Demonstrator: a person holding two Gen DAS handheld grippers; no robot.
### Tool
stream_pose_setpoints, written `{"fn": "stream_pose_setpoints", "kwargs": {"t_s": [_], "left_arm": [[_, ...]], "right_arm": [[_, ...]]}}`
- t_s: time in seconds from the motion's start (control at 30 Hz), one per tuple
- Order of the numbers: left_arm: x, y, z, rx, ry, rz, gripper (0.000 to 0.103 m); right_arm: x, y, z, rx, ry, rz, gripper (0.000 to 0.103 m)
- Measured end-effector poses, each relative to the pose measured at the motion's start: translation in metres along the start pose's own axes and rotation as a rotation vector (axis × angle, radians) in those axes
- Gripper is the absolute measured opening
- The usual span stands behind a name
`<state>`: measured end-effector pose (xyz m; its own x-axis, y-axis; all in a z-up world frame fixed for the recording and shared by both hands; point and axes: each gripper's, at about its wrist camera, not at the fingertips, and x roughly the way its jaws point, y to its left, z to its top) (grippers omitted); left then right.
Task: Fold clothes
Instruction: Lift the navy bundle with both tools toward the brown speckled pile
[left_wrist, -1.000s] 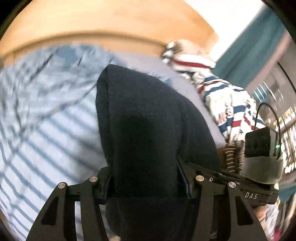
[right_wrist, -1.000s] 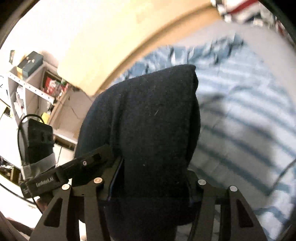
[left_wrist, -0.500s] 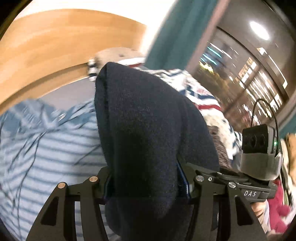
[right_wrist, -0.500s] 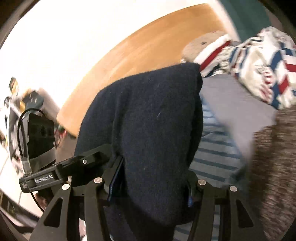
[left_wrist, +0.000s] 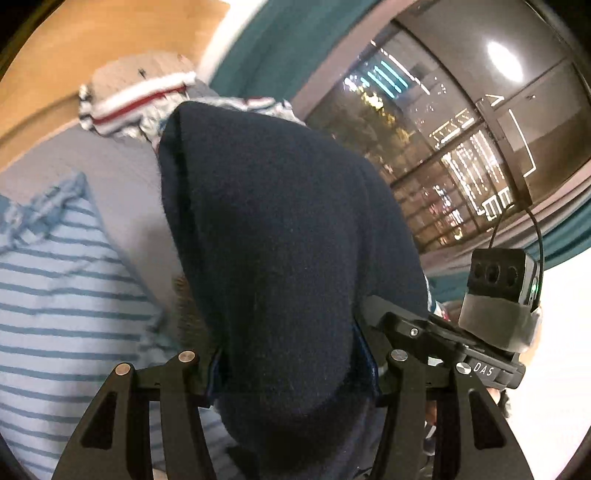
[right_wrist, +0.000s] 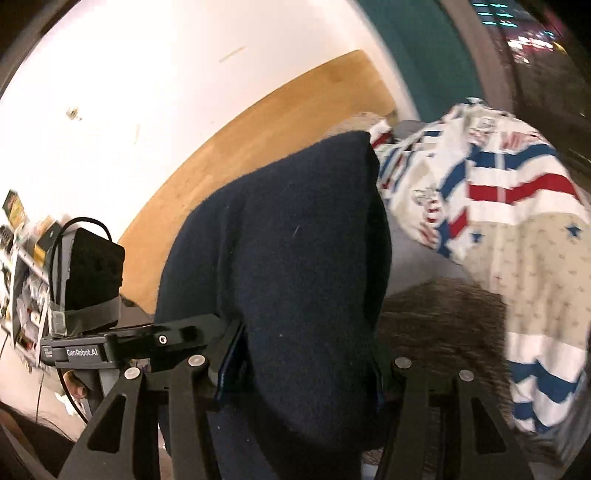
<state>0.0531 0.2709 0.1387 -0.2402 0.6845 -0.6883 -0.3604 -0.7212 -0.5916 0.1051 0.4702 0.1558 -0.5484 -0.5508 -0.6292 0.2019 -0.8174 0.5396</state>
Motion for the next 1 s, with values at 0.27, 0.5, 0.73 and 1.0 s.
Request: {"fn": "stream_pose_setpoints", "kwargs": {"t_s": [0.27,0.5,0.73,1.0], "left_arm": [[0.110,0.023,-0.014,-0.075,0.139,-0.031,0.058],[0.128,0.036,-0.022,0.006,0.049,0.095,0.060],[0.113,0.040,-0.030,0.013,0.022,0.110,0.060],[0.117,0.025,-0.038,0.048,0.025,0.148,0.064]], "right_arm": [[0.013,-0.107,-0.031,0.172,0.076,0.026,0.058],[0.047,-0.156,-0.043,0.248,0.143,0.075,0.061],[0.050,-0.147,-0.042,0.206,0.136,0.035,0.064],[0.043,-0.143,-0.048,0.192,0.132,-0.059,0.069]]}}
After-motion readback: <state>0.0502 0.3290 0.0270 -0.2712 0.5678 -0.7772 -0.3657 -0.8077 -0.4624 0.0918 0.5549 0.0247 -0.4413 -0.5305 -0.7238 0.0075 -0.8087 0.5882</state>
